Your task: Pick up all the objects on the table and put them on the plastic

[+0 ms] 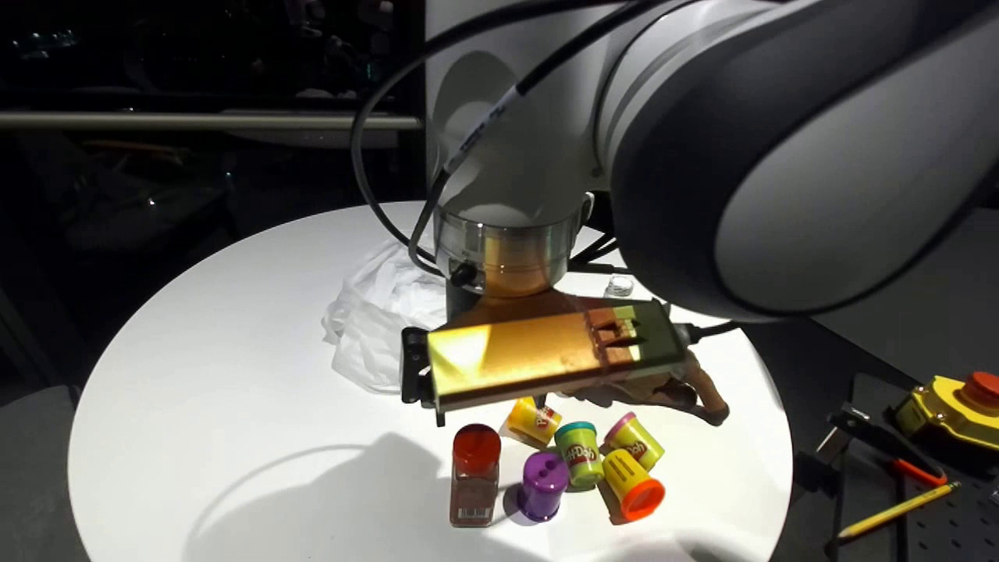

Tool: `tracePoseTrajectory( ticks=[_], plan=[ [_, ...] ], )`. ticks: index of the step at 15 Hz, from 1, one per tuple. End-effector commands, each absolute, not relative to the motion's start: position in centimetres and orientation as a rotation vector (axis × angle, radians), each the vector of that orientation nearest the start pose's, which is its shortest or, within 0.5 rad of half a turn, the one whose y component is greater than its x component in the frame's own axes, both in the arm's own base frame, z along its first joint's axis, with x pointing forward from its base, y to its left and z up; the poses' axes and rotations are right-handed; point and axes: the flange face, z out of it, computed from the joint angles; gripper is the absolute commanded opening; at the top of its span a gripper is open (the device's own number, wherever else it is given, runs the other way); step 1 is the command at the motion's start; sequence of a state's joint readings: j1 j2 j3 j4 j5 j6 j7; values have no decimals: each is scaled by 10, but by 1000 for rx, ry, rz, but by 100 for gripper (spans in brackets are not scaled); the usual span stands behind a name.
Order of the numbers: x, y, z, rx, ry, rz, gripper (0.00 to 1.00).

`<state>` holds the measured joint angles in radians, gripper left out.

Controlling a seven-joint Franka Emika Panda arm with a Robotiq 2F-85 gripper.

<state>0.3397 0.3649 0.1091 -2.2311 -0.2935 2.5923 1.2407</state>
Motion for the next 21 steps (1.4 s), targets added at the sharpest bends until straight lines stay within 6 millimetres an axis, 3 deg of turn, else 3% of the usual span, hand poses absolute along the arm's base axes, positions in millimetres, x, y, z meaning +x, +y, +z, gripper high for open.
tracePoseTrajectory(
  ticks=[1, 2, 14, 21],
  plan=[
    [488, 229, 213, -3067, 682, -54, 100],
    [492, 232, 206, -3091, 773, -74, 100],
    [492, 233, 200, -3096, 696, -39, 100],
    [491, 257, 195, -3102, 653, -68, 100]
  ],
)
